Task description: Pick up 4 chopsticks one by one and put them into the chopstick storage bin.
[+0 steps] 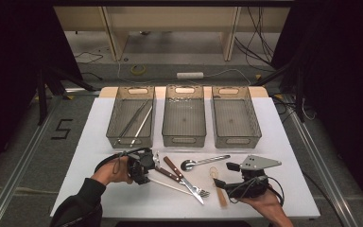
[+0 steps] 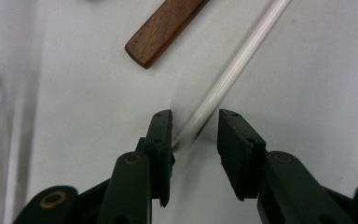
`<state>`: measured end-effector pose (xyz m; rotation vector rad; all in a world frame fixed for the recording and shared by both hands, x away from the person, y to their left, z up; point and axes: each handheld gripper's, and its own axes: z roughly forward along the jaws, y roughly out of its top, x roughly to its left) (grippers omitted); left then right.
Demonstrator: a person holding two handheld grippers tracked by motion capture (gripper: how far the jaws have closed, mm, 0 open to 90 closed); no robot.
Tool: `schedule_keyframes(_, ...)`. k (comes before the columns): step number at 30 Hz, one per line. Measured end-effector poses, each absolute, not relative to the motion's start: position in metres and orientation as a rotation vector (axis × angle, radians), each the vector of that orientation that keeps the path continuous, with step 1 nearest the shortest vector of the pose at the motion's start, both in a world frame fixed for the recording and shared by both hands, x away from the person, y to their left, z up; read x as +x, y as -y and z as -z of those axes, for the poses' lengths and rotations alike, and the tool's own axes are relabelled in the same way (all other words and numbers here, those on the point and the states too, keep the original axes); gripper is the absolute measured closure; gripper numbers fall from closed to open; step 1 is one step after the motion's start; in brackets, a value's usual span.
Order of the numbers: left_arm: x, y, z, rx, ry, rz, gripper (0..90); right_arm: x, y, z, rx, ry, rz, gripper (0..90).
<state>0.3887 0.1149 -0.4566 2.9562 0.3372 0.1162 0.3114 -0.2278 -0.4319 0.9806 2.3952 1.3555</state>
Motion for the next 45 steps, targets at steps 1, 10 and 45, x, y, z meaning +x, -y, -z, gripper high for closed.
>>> schedule_keyframes(1,0.389,-0.115,0.457,2.959,-0.332,-0.118,65.3,0.311,0.228,0.432,0.98,-2.397,-1.353,25.0)
schedule_keyframes(10,0.388,-0.111,0.459,2.994,-0.262,-0.11,68.4,0.312,0.228,0.432,0.982,-2.398,-1.351,25.0)
schedule_keyframes(45,0.379,-0.109,0.46,3.019,-0.009,-0.1,82.5,0.312,0.227,0.433,0.981,-2.407,-1.341,25.1)
